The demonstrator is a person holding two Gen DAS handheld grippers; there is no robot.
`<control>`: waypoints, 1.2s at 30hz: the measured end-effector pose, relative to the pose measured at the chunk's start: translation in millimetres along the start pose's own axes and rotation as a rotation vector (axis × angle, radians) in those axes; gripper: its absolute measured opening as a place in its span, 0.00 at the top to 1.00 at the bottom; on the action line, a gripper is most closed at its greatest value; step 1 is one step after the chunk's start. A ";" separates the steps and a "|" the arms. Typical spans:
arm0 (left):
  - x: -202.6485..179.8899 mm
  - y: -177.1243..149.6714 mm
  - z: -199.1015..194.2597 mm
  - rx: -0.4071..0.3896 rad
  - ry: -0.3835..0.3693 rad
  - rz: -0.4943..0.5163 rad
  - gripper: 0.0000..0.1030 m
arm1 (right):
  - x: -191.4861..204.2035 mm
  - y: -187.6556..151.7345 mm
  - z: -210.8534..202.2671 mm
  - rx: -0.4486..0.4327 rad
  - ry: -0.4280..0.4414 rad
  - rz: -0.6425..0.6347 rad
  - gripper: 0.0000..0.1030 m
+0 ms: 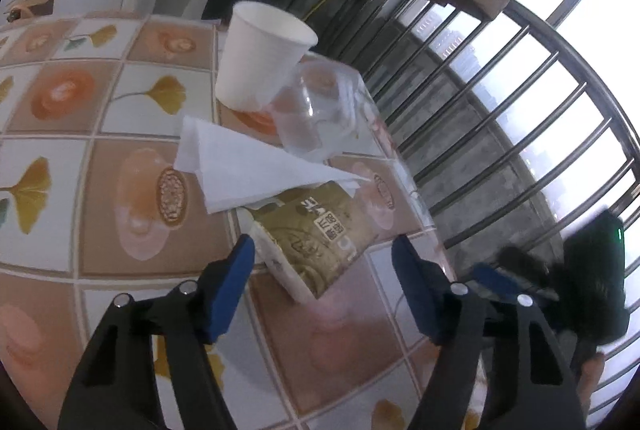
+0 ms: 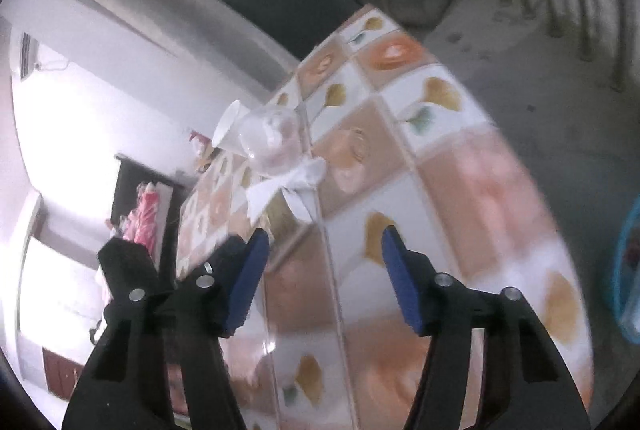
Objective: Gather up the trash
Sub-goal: 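Move both tools back to the table, left gripper toward the gold tissue pack, then close the left gripper on the gold tissue pack while the right gripper grasps the white tissue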
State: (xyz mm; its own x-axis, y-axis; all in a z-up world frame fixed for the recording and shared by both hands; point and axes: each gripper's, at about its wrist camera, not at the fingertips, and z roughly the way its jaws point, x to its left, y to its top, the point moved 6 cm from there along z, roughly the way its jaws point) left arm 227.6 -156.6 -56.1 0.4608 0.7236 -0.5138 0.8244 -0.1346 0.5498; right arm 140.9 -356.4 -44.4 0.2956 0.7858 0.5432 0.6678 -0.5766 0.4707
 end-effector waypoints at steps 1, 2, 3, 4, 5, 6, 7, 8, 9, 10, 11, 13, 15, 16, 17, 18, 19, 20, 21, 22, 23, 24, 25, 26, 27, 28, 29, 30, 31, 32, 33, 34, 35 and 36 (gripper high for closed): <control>-0.4 -0.3 2.1 0.003 0.002 0.003 0.34 | 4.2 5.7 12.0 0.007 -0.001 -0.010 0.50; -1.1 -1.6 4.7 0.008 0.011 0.012 0.34 | 5.8 9.5 17.6 0.009 -0.003 -0.017 0.51; -1.1 -2.4 6.5 0.012 0.021 0.019 0.36 | 10.3 17.1 30.5 0.011 -0.007 -0.030 0.52; -0.9 -3.7 8.7 0.017 0.039 0.029 0.38 | 13.9 21.3 40.0 0.013 -0.010 -0.044 0.53; -0.8 -5.0 10.2 0.020 0.054 0.038 0.39 | 15.6 25.1 46.3 0.016 -0.015 -0.056 0.53; 0.5 -5.3 12.5 0.025 0.063 0.041 0.43 | 19.8 29.5 58.9 0.023 -0.027 -0.079 0.54; 1.7 -6.7 14.1 0.031 0.070 0.041 0.47 | 23.6 32.7 70.4 0.033 -0.040 -0.098 0.54; 3.3 -7.1 14.5 0.030 0.074 0.038 0.49 | 26.2 33.8 77.7 0.043 -0.049 -0.111 0.55; 5.1 -6.9 13.6 0.025 0.076 0.037 0.51 | 29.4 33.5 89.7 0.063 -0.064 -0.134 0.58; 6.1 -7.1 13.0 0.025 0.073 0.035 0.52 | 29.3 31.0 94.2 0.075 -0.074 -0.148 0.60; 6.4 -6.6 12.0 0.026 0.070 0.031 0.53 | 32.0 28.4 102.8 0.094 -0.089 -0.171 0.66; 8.5 -7.0 9.7 0.023 0.063 0.024 0.55 | 35.9 23.5 110.8 0.102 -0.095 -0.199 0.74; 10.6 -7.9 6.7 0.022 0.054 0.020 0.58 | 41.7 19.9 108.8 0.099 -0.071 -0.208 0.89; 11.3 -8.9 5.0 0.020 0.051 0.021 0.59 | 43.9 18.2 107.6 0.102 -0.059 -0.208 0.94; 10.9 -9.5 4.2 0.019 0.049 0.021 0.60 | 45.7 16.7 106.7 0.101 -0.060 -0.213 0.98; 11.3 -10.5 2.6 0.019 0.047 0.019 0.61 | 48.6 13.4 104.5 0.100 -0.068 -0.227 0.99; 11.8 -11.5 0.7 0.019 0.045 0.016 0.62 | 51.6 8.9 102.0 0.099 -0.075 -0.239 0.99; 12.3 -12.6 -0.9 0.020 0.041 0.013 0.63 | 53.0 8.4 103.4 0.100 -0.082 -0.247 1.00; 12.3 -14.3 -2.2 0.021 0.039 0.010 0.64 | 54.3 6.9 102.0 0.102 -0.086 -0.253 1.00; 12.9 -17.2 -5.4 0.021 0.035 0.008 0.65 | 56.4 1.3 99.4 0.105 -0.093 -0.263 1.00; 13.9 -19.9 -9.0 0.024 0.031 0.007 0.65 | 56.4 1.4 102.2 0.110 -0.093 -0.264 1.00; 15.5 -22.6 -12.8 0.025 0.028 0.007 0.67 | 57.9 -4.5 100.0 0.118 -0.088 -0.264 1.00; 17.6 -26.4 -18.3 0.026 0.024 0.005 0.68 | 58.6 -9.6 98.8 0.125 -0.084 -0.263 1.00; 19.1 -29.6 -23.7 0.028 0.022 0.004 0.69 | 57.8 -13.5 96.0 0.132 -0.080 -0.263 1.00; 20.1 -33.0 -28.6 0.030 0.022 0.003 0.70 | 58.5 -21.3 92.9 0.141 -0.075 -0.267 1.00; 21.3 -37.8 -35.2 0.031 0.020 0.002 0.71 | 60.5 -28.0 90.5 0.146 -0.074 -0.273 1.00; 20.7 -41.7 -39.2 0.033 0.019 0.003 0.71 | 63.4 -33.9 89.0 0.150 -0.072 -0.276 1.00; 21.4 -47.5 -45.2 0.037 0.018 0.003 0.72 | 65.8 -41.9 86.4 0.156 -0.066 -0.279 1.00; 22.1 -53.8 -51.6 0.041 0.016 0.001 0.72 | 67.0 -47.1 84.4 0.160 -0.061 -0.279 1.00; 21.8 -58.0 -56.2 0.044 0.015 0.000 0.72 | 68.4 -55.9 81.2 0.167 -0.056 -0.276 1.00; 21.8 -63.7 -62.3 0.049 0.012 0.001 0.73 | 68.6 -60.9 78.6 0.171 -0.053 -0.274 1.00; 21.9 -69.8 -68.1 0.053 0.009 0.003 0.73 | 70.2 -71.2 73.5 0.175 -0.047 -0.274 1.00; 22.3 -73.1 -72.3 0.055 0.008 0.003 0.73 | 71.1 -77.1 69.2 0.176 -0.046 -0.274 1.00; 23.0 -79.6 -78.2 0.057 0.008 0.006 0.74 | 70.8 -82.9 65.0 0.176 -0.046 -0.274 1.00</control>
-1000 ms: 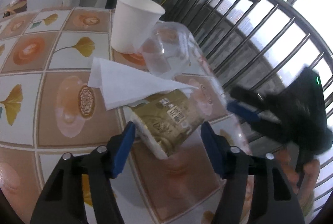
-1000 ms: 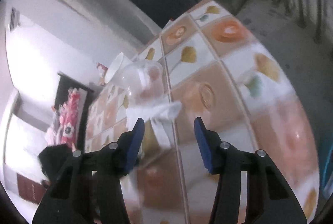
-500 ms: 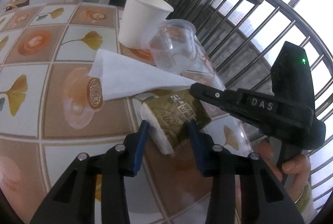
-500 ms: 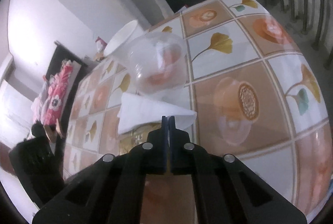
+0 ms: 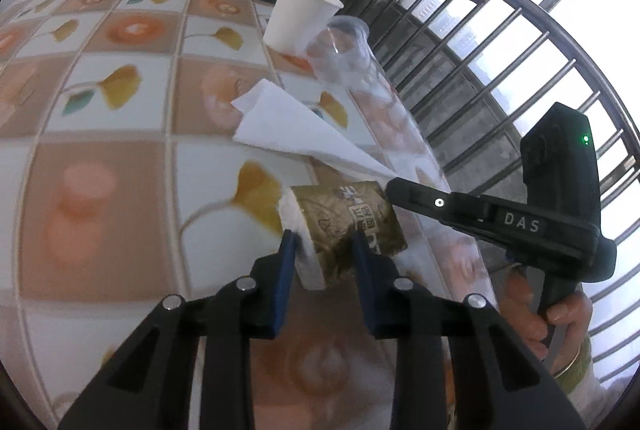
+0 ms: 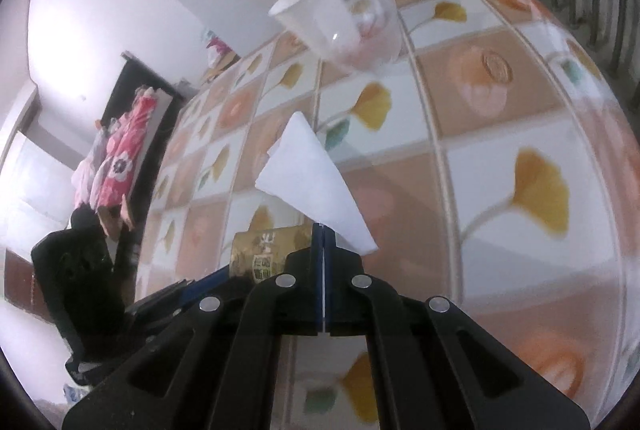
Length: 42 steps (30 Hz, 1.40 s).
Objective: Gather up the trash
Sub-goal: 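Close the left gripper on the gold tissue pack while the right gripper grasps the white tissue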
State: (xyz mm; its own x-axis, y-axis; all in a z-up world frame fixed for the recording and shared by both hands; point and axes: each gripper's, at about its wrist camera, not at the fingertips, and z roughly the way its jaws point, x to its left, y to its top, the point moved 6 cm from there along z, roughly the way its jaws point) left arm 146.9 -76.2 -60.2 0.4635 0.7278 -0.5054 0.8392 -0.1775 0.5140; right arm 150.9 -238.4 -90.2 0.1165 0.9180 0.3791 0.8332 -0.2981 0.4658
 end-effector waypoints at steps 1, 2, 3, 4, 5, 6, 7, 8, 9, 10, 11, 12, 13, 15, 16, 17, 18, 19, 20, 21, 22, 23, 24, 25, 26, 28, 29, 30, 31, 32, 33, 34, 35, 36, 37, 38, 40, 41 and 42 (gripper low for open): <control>0.7 -6.3 -6.1 -0.001 0.001 0.005 0.75 | 1.6 -7.7 -3.9 -0.002 -0.005 0.000 1.00; 1.0 -10.4 -10.6 -0.002 0.005 0.010 0.75 | 1.6 -14.9 -9.2 -0.009 -0.012 0.005 1.00; 2.1 -15.6 -16.7 -0.006 0.013 0.011 0.76 | 0.5 -19.6 -13.3 -0.016 -0.015 0.010 1.00; 3.5 -20.5 -22.2 -0.009 0.018 0.006 0.76 | -2.3 -27.3 -22.5 -0.032 -0.024 0.023 1.00; 4.5 -24.3 -25.5 -0.010 0.019 0.002 0.76 | -5.6 -31.3 -28.7 -0.043 -0.031 0.033 1.00; 5.6 -29.7 -30.0 -0.010 0.021 -0.002 0.76 | -8.5 -35.4 -33.8 -0.052 -0.038 0.040 1.00; 6.5 -32.8 -33.0 -0.010 0.023 -0.005 0.76 | -11.6 -41.3 -41.3 -0.062 -0.052 0.049 1.00; 6.2 -38.5 -37.0 -0.005 0.028 -0.007 0.76 | -15.2 -47.1 -48.6 -0.070 -0.064 0.060 1.00; 6.2 -42.9 -38.6 0.004 0.030 -0.012 0.76 | -18.1 -50.1 -53.2 -0.074 -0.071 0.069 1.00; 6.3 -48.6 -39.2 0.025 0.025 -0.023 0.76 | -22.2 -56.0 -59.7 -0.079 -0.081 0.082 1.00; 6.5 -52.9 -39.0 0.041 0.016 -0.035 0.76 | -25.6 -60.9 -64.2 -0.083 -0.088 0.096 1.00; 7.0 -58.4 -39.6 0.062 0.004 -0.047 0.76 | -30.3 -67.4 -69.4 -0.084 -0.091 0.118 1.00; 5.6 -62.5 -40.9 0.073 -0.009 -0.051 0.73 | -33.3 -72.4 -72.1 -0.079 -0.084 0.136 1.00; 2.8 -63.2 -47.3 0.053 -0.001 -0.041 0.57 | -36.3 -81.6 -74.9 -0.065 -0.062 0.165 1.00; 1.9 -60.6 -50.8 0.032 0.007 -0.028 0.53 | -37.1 -84.8 -76.6 -0.054 -0.051 0.172 0.97; -0.3 -55.2 -55.5 0.000 0.016 -0.003 0.48 | -36.8 -87.1 -78.0 -0.047 -0.048 0.169 0.97; -2.7 -47.9 -59.1 -0.030 0.026 0.020 0.42 | -34.7 -87.8 -80.2 -0.044 -0.048 0.156 0.95; -4.5 -39.8 -59.8 -0.050 0.032 0.037 0.35 | -33.7 -87.3 -82.9 -0.047 -0.052 0.145 0.94; -7.6 -30.8 -61.6 -0.077 0.036 0.059 0.33 | -30.6 -85.4 -86.3 -0.057 -0.065 0.120 0.89; -10.7 -22.5 -61.4 -0.099 0.039 0.081 0.29 | -26.7 -82.5 -89.6 -0.073 -0.083 0.094 0.84; -14.6 -13.3 -58.2 -0.113 0.037 0.109 0.24 | -24.3 -78.8 -92.0 -0.090 -0.100 0.073 0.82; -17.0 -9.2 -54.2 -0.111 0.042 0.126 0.22 | -22.2 -77.5 -94.2 -0.104 -0.111 0.059 0.79; -18.8 -3.5 -46.6 -0.099 0.059 0.140 0.21 | -21.0 -74.8 -96.3 -0.117 -0.119 0.046 0.76; -19.0 0.6 -38.9 -0.085 0.070 0.147 0.21 | -21.9 -73.4 -98.2 -0.125 -0.120 0.043 0.75; -18.1 5.0 -26.8 -0.061 0.071 0.150 0.21 | -22.6 -72.2 -97.7 -0.129 -0.118 0.043 0.72; -12.3 6.9 -8.9 -0.009 0.058 0.117 0.21 | -26.1 -69.5 -93.9 -0.128 -0.124 0.053 0.68; -9.2 5.4 -1.9 0.026 0.040 0.095 0.21 | -27.8 -68.8 -90.1 -0.123 -0.125 0.063 0.66; -7.4 2.9 3.5 0.052 0.020 0.078 0.21 | -30.1 -68.7 -85.8 -0.112 -0.122 0.073 0.65; -8.5 -0.6 3.9 0.058 -0.009 0.070 0.21 | -30.8 -69.0 -82.7 -0.100 -0.117 0.079 0.65; -9.9 -3.9 1.8 0.062 -0.020 0.075 0.21 | -30.8 -68.8 -79.8 -0.091 -0.111 0.080 0.65; -13.1 -10.3 0.6 0.092 -0.049 0.080 0.21 | -30.0 -69.6 -78.9 -0.084 -0.106 0.077 0.65; -16.6 -16.8 -2.8 0.112 -0.095 0.077 0.21 | -29.1 -71.2 -77.3 -0.076 -0.104 0.066 0.65; -19.0 -23.1 -5.9 0.130 -0.132 0.066 0.21 | -28.7 -71.3 -76.7 -0.071 -0.106 0.058 0.65; -21.1 -27.8 -8.0 0.145 -0.152 0.057 0.21 | -27.8 -71.6 -76.0 -0.067 -0.109 0.046 0.65; -22.2 -31.3 -9.7 0.152 -0.156 0.054 0.21 | -26.9 -71.6 -75.6 -0.065 -0.115 0.034 0.65; -22.8 -33.4 -12.3 0.146 -0.142 0.059 0.21 | -25.8 -71.4 -75.7 -0.066 -0.122 0.021 0.65; -23.8 -32.2 -16.4 0.114 -0.069 0.098 0.21 | -21.1 -69.6 -75.5 -0.071 -0.149 -0.025 0.65; -25.4 -29.8 -16.4 0.097 -0.035 0.123 0.21 | -17.5 -68.6 -75.2 -0.075 -0.163 -0.048 0.65; -27.3 -28.2 -15.5 0.087 -0.010 0.142 0.21 | -12.2 -67.2 -74.9 -0.083 -0.181 -0.086 0.65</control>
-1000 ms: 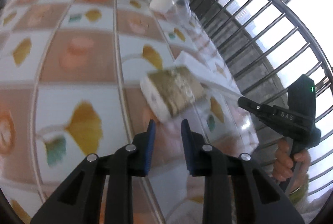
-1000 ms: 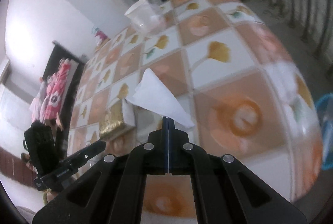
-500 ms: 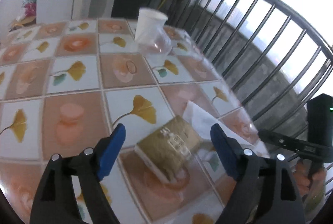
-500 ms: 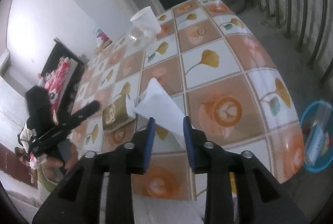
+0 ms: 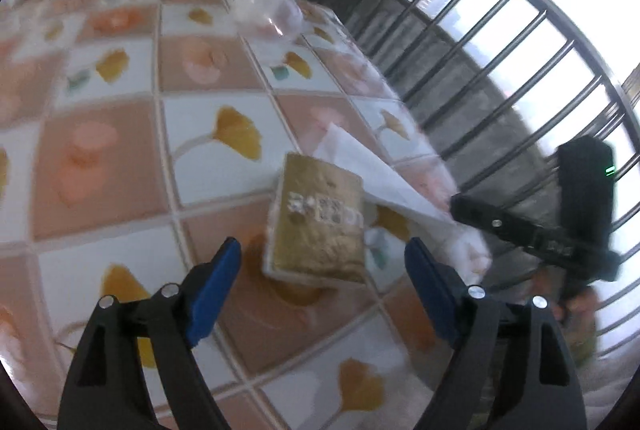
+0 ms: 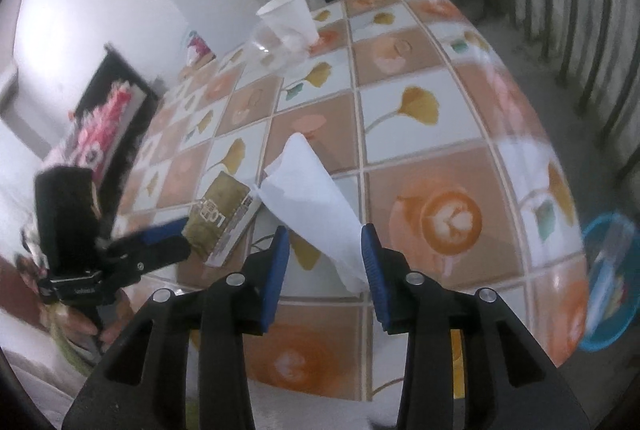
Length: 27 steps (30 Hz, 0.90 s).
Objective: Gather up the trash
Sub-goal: 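Close the left gripper on the gold tissue pack while the right gripper grasps the white tissue, then lift the gold pack with the left gripper while the right gripper lifts the tissue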
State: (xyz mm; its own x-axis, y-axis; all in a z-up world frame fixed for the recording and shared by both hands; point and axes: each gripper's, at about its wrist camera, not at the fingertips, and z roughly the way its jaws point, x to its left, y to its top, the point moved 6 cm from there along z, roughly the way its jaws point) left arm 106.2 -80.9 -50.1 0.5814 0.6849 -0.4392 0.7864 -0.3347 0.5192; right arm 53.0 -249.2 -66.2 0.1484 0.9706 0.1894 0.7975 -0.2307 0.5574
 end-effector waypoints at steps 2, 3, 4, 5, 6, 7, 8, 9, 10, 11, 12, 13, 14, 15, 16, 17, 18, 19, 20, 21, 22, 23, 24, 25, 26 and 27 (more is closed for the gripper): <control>-2.8 3.6 5.7 0.004 0.050 0.033 0.21 | 9.2 3.1 1.5 -0.015 -0.019 -0.068 0.64; -4.0 4.7 10.5 0.012 0.079 0.050 0.21 | 14.3 4.5 3.3 -0.019 -0.031 -0.108 0.64; -5.4 5.4 15.7 0.019 0.105 0.069 0.21 | 18.7 4.9 6.1 -0.018 -0.044 -0.143 0.64; -6.4 4.5 19.4 0.023 0.126 0.086 0.21 | 22.2 4.9 8.6 -0.016 -0.055 -0.172 0.65; -5.9 4.0 22.1 0.024 0.143 0.099 0.21 | 25.1 4.2 10.5 -0.015 -0.064 -0.196 0.65; -6.8 4.3 23.0 0.015 0.166 0.118 0.21 | 30.6 2.5 14.1 -0.013 -0.078 -0.239 0.65; -8.6 4.5 26.6 0.016 0.200 0.143 0.21 | 32.8 0.9 15.6 -0.011 -0.086 -0.259 0.65; -9.1 5.1 29.1 0.013 0.222 0.161 0.21 | 36.5 -1.2 18.6 -0.008 -0.101 -0.291 0.66; -9.4 4.7 31.2 0.012 0.245 0.178 0.21 | 38.2 -2.0 20.4 -0.006 -0.109 -0.311 0.67; -9.4 4.4 32.1 0.010 0.258 0.191 0.21 | 40.7 -4.0 22.5 -0.006 -0.122 -0.338 0.68; -9.8 3.9 33.7 0.008 0.271 0.205 0.21 | 43.3 -5.3 24.2 -0.006 -0.133 -0.362 0.69; -10.3 3.6 34.7 0.006 0.279 0.216 0.21 | 46.5 -7.3 26.2 -0.007 -0.146 -0.390 0.70; -10.6 3.4 35.2 0.004 0.284 0.225 0.21 | 49.6 -9.1 28.4 -0.007 -0.159 -0.414 0.72; -10.3 3.7 35.6 0.002 0.286 0.231 0.23 | 51.1 -10.5 31.2 -0.007 -0.175 -0.437 0.75; -10.0 4.3 35.7 0.000 0.290 0.236 0.26 | 51.9 -10.7 33.5 -0.006 -0.185 -0.446 0.77; -10.1 4.6 35.9 -0.002 0.293 0.238 0.27 | 51.5 -10.8 36.5 -0.002 -0.195 -0.452 0.80; -9.3 5.4 35.8 -0.003 0.294 0.239 0.29 | 49.4 -10.8 39.8 0.003 -0.205 -0.450 0.85; -8.2 6.3 35.3 -0.006 0.294 0.236 0.31 | 46.9 -10.6 41.8 0.009 -0.212 -0.442 0.88; -7.5 7.1 35.1 -0.008 0.293 0.233 0.32 | 45.6 -10.4 42.9 0.013 -0.215 -0.432 0.94; -8.5 6.8 34.5 -0.010 0.294 0.231 0.35 | 44.5 -10.2 43.5 0.016 -0.215 -0.421 0.97; -7.7 7.0 34.0 -0.012 0.294 0.230 0.35 | 42.0 -9.7 43.3 0.015 -0.211 -0.402 0.98; -6.6 7.7 34.0 -0.014 0.289 0.229 0.36 | 41.5 -9.1 42.6 0.012 -0.209 -0.394 1.00; -8.1 6.0 33.0 -0.015 0.290 0.230 0.36 | 40.8 -8.5 41.0 0.005 -0.208 -0.383 1.00; -8.3 6.0 33.0 -0.017 0.291 0.232 0.38 | 38.7 -6.6 37.0 -0.008 -0.193 -0.354 1.00; -8.6 5.6 33.0 -0.018 0.291 0.234 0.38 | 37.1 -4.9 34.0 -0.017 -0.182 -0.333 1.00; -9.0 5.4 33.0 -0.019 0.291 0.235 0.39 | 35.2 -2.8 30.8 -0.028 -0.172 -0.312 1.00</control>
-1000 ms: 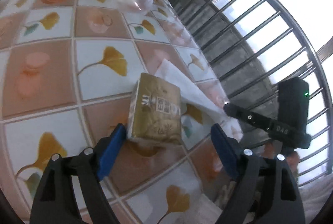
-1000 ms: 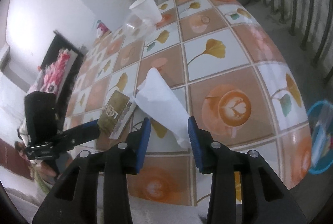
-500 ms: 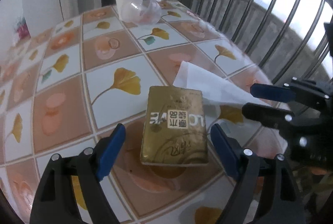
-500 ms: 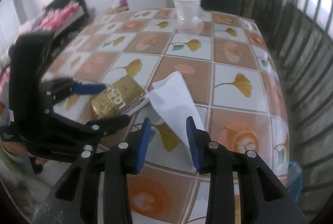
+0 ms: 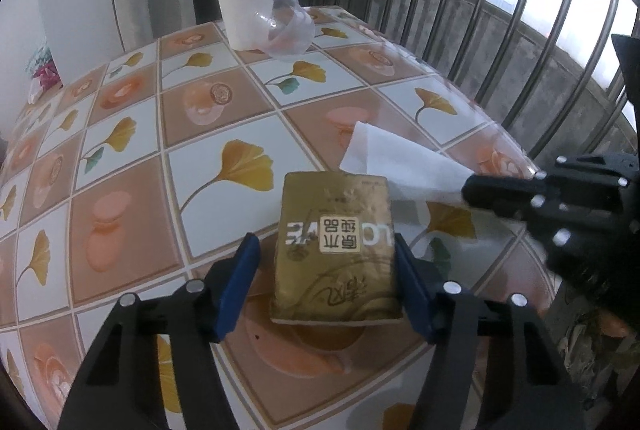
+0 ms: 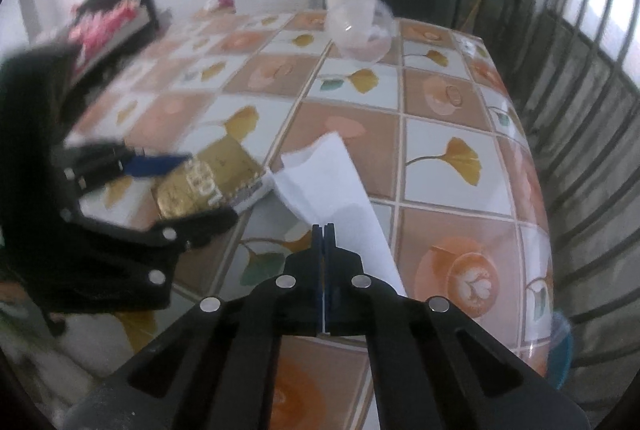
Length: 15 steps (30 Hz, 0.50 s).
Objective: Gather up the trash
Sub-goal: 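Lift the gold pack with the left gripper while the right gripper lifts the tissue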
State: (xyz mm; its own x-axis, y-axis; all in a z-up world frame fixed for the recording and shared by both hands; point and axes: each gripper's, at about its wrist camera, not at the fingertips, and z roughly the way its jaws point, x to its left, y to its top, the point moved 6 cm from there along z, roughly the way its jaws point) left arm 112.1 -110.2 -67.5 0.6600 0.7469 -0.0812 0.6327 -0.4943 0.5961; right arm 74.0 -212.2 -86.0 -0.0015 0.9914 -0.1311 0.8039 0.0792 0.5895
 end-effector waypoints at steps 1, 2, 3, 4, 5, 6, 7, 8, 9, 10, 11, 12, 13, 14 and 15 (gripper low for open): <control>-0.7 0.0 -0.4 -0.001 0.000 0.000 0.41 | -4.4 1.8 -4.4 -0.015 0.008 0.031 1.00; -1.1 0.1 -0.6 -0.001 -0.002 0.000 0.42 | -9.1 3.5 -9.5 -0.033 0.013 0.061 1.00; -1.4 0.2 -0.7 -0.001 -0.004 -0.001 0.43 | -13.8 5.1 -14.9 -0.050 0.020 0.092 1.00; -1.5 0.3 -0.8 -0.001 -0.005 -0.001 0.44 | -17.4 6.8 -20.3 -0.068 0.032 0.120 1.00; -1.7 0.5 -1.0 -0.001 -0.006 -0.001 0.44 | -20.7 8.7 -24.6 -0.082 0.047 0.145 1.00; -1.6 0.7 -1.1 -0.002 -0.008 -0.003 0.45 | -25.1 10.8 -31.1 -0.103 0.073 0.184 1.00; -1.5 0.8 -1.2 -0.002 -0.010 -0.005 0.47 | -29.4 12.9 -37.5 -0.126 0.104 0.223 1.00; -1.3 1.0 -1.3 -0.003 -0.010 -0.007 0.47 | -33.1 15.0 -43.3 -0.148 0.136 0.258 1.00; -1.4 1.0 -1.5 -0.002 -0.011 -0.009 0.48 | -36.9 17.0 -49.2 -0.172 0.171 0.291 1.00; -1.7 0.8 -1.8 -0.003 -0.011 -0.011 0.48 | -42.9 20.1 -61.0 -0.222 0.251 0.352 1.00; -1.6 0.8 -1.9 -0.003 -0.012 -0.012 0.48 | -47.7 24.2 -67.5 -0.256 0.312 0.387 1.00; -1.7 0.5 -2.1 -0.004 -0.012 -0.013 0.48 | -51.9 26.2 -72.9 -0.283 0.363 0.419 1.00; -1.7 0.7 -1.8 -0.005 -0.012 -0.012 0.48 | -58.7 27.5 -75.6 -0.297 0.394 0.456 1.00; -2.1 0.7 -1.6 -0.005 -0.010 -0.012 0.48 | -63.0 28.3 -73.2 -0.284 0.364 0.461 1.00; -2.4 0.9 -1.4 -0.006 -0.009 -0.012 0.48 | -65.9 28.1 -68.9 -0.263 0.319 0.458 1.00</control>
State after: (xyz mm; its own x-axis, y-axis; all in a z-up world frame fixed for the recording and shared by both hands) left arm 110.5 -111.8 -65.7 0.6559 0.7488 -0.0951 0.6382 -0.4829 0.5995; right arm 55.7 -268.2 -5.8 0.0987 0.9101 0.4025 0.5911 -0.3790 0.7120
